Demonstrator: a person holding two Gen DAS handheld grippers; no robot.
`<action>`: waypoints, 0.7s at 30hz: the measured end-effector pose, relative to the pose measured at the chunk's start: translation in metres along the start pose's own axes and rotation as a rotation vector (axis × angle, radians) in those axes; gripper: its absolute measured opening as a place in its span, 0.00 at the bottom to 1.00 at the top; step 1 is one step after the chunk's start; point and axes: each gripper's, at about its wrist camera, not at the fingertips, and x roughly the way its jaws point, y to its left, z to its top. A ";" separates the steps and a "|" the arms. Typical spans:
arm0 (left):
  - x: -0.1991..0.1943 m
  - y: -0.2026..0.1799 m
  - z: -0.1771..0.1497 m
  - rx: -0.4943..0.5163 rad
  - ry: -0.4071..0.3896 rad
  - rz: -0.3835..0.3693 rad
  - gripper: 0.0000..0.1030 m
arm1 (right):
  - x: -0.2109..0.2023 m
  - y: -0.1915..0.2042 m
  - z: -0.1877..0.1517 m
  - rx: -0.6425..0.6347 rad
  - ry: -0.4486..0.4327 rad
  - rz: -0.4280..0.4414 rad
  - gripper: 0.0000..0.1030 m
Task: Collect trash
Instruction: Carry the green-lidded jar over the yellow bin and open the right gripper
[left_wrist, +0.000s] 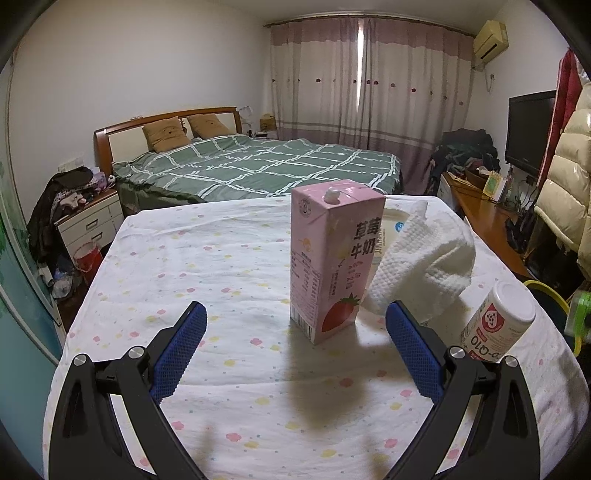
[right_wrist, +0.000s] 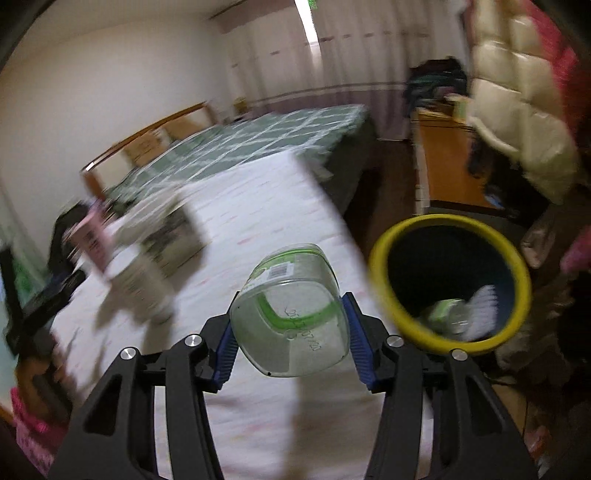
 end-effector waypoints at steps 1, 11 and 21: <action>0.000 -0.001 0.000 0.004 0.001 -0.001 0.93 | 0.000 -0.015 0.005 0.025 -0.012 -0.035 0.48; -0.003 -0.007 -0.002 0.035 -0.003 -0.009 0.93 | 0.052 -0.122 0.019 0.206 0.074 -0.225 0.48; -0.006 -0.017 -0.003 0.066 -0.007 -0.029 0.93 | 0.075 -0.124 0.018 0.255 0.101 -0.219 0.56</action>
